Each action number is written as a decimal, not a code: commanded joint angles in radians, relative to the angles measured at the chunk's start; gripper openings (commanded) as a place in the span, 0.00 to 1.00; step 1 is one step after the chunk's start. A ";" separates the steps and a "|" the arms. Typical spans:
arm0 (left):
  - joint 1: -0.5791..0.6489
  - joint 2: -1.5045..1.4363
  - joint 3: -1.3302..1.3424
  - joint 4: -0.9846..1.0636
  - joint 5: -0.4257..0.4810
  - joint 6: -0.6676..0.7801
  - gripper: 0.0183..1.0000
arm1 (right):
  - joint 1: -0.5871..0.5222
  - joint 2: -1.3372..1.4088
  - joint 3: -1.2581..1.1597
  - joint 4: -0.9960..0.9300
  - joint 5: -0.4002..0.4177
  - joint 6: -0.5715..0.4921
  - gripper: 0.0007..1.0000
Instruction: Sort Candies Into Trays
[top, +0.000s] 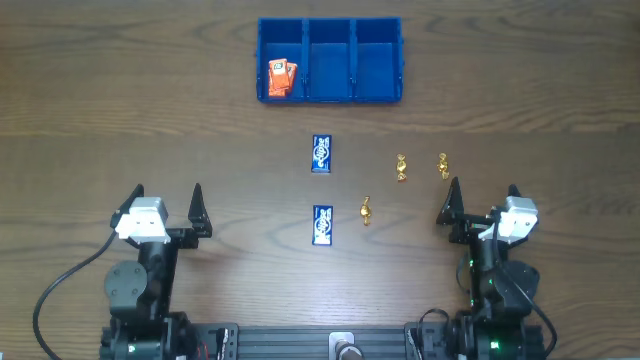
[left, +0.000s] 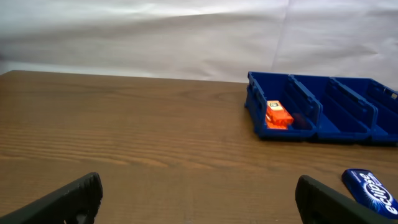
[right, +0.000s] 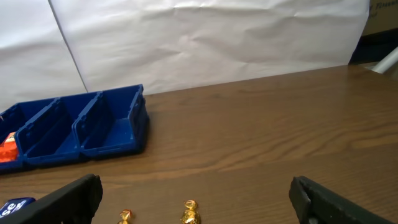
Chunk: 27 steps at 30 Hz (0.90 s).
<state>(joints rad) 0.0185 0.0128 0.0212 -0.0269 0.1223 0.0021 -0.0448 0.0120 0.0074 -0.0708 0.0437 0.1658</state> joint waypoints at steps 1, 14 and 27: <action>0.000 -0.008 -0.016 -0.038 0.027 0.010 1.00 | -0.008 -0.005 0.000 -0.010 -0.002 -0.011 1.00; 0.000 -0.008 -0.016 -0.038 0.027 0.010 1.00 | -0.008 -0.005 0.000 0.000 -0.002 -0.011 1.00; 0.000 -0.008 -0.016 -0.038 0.027 0.010 1.00 | -0.008 0.007 0.032 0.000 -0.029 0.058 1.00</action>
<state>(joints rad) 0.0185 0.0128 0.0216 -0.0269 0.1223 0.0021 -0.0448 0.0120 0.0074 -0.0681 0.0357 0.1673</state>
